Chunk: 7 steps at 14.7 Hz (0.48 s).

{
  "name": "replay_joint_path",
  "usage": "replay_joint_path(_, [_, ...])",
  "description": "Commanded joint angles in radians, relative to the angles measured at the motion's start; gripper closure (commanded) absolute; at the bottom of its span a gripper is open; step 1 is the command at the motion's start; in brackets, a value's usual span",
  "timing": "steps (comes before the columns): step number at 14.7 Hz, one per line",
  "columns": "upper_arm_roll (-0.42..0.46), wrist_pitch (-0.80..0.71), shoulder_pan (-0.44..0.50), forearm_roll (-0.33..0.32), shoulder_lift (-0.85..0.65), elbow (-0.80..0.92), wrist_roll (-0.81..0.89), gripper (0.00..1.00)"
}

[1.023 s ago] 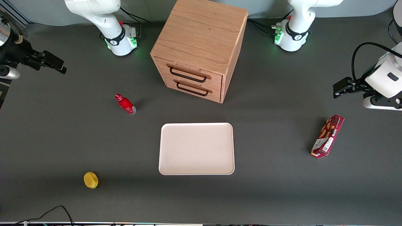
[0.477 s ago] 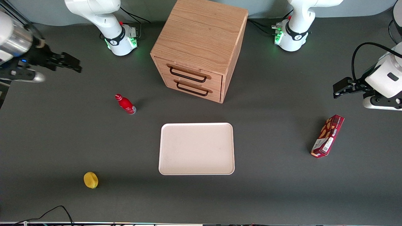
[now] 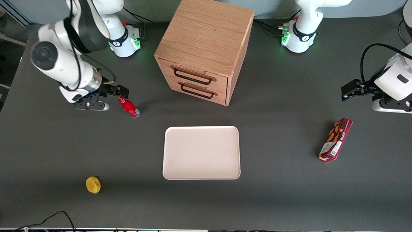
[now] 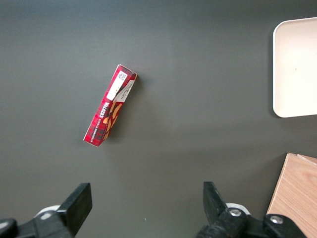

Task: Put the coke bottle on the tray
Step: 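Move the open right gripper down over the red Coca-Cola bottle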

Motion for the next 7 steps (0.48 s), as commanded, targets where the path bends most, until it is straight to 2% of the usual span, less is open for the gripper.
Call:
replay_joint_path(1, [-0.002,0.16,0.001,0.006,-0.042,-0.172,-0.001,0.0])
replay_joint_path(3, [0.001,0.223,-0.001,-0.022,-0.045,-0.23,-0.001,0.0])
replay_joint_path(7, [0.001,0.278,-0.001,-0.024,-0.06,-0.292,-0.008,0.02])
